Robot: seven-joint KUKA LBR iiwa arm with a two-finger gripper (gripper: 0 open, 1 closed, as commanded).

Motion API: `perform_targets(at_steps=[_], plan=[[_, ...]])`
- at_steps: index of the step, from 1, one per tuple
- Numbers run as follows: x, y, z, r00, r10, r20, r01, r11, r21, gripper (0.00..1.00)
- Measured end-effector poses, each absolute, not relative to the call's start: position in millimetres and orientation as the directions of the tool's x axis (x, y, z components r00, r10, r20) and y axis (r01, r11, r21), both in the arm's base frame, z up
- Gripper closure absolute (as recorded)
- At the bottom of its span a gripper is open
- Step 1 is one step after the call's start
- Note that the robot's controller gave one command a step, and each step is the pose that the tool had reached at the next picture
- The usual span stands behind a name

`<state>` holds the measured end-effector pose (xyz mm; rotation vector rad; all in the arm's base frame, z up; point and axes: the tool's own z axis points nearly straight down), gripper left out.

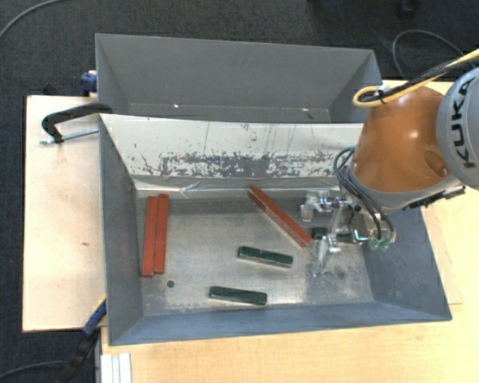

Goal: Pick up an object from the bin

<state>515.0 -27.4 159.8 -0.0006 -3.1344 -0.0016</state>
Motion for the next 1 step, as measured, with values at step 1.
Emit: perform_targets(at_steps=[1], plan=[[532.7,34.2,67.1,-0.997,-0.073,0.006,-0.073,0.997,0.004,0.00]])
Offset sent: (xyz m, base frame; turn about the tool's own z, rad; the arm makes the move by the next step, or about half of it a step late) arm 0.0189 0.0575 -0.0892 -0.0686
